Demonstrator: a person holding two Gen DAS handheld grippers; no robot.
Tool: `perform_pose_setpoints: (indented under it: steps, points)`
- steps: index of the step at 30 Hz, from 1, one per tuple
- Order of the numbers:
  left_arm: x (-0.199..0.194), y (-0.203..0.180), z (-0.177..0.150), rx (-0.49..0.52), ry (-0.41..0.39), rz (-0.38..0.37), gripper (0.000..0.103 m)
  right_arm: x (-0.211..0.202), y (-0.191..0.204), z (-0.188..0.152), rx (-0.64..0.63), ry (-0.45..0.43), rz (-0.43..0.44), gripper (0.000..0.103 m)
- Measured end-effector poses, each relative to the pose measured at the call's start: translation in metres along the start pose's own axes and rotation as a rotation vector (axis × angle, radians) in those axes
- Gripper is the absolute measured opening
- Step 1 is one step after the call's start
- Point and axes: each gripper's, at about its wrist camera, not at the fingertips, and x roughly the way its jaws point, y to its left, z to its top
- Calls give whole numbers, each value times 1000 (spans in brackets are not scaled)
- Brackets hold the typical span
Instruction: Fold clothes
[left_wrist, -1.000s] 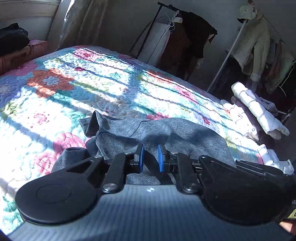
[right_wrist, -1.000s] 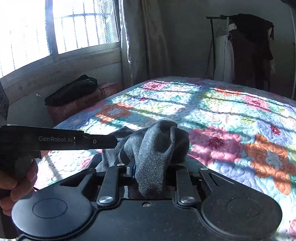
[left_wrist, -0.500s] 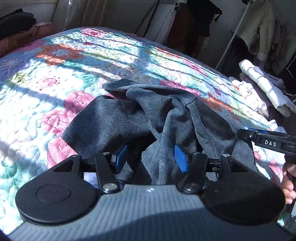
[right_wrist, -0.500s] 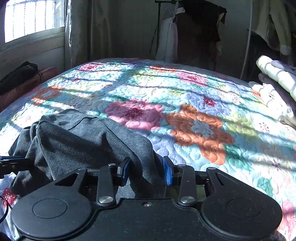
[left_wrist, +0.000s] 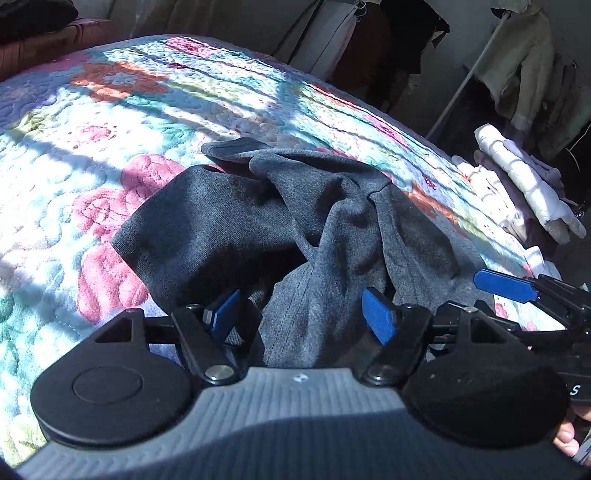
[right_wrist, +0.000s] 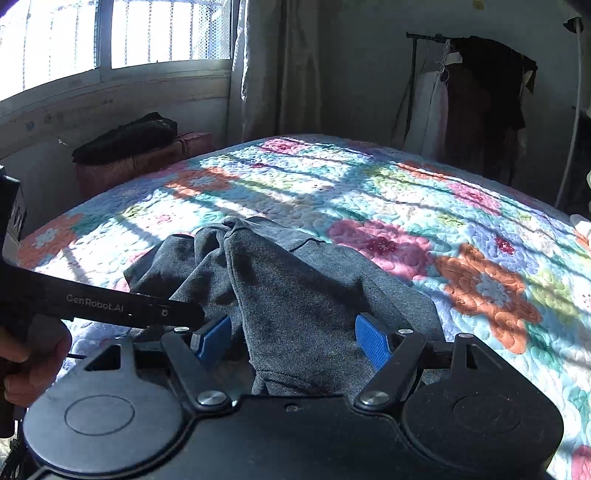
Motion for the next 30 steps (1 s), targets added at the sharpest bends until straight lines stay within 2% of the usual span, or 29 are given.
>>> perform_pose_setpoints:
  steps: [3, 7, 9, 11, 14, 18, 23, 25, 28, 30]
  points:
    - [-1, -2, -1, -9, 20, 17, 52, 9, 7, -6, -7, 41, 28, 78]
    - [-6, -6, -4, 33, -3, 38, 52, 15, 15, -12, -48, 65, -1, 75]
    - [-6, -6, -4, 40, -2, 57, 53, 20, 16, -14, -64, 76, -24, 60]
    - [-6, -4, -4, 17, 5, 51, 54, 22, 17, -15, -81, 84, -63, 19]
    - [-7, -2, -1, 1, 18, 48, 56, 14, 13, -12, -85, 33, -103, 10]
    - [-10, 2, 4, -17, 9, 57, 59, 2, -3, 2, -96, -38, -177, 10]
    - [-10, 4, 13, -23, 20, 45, 59, -3, -32, 16, -68, -75, -243, 9]
    - [-5, -2, 19, 33, 51, 4, 66, -4, -40, 20, -65, -84, -260, 9]
    - [6, -16, 26, 188, 137, -111, 77, -2, -47, 25, -101, -88, -282, 9]
    - [17, -26, 27, 267, 192, -118, 79, 1, -48, 27, -132, -81, -285, 9]
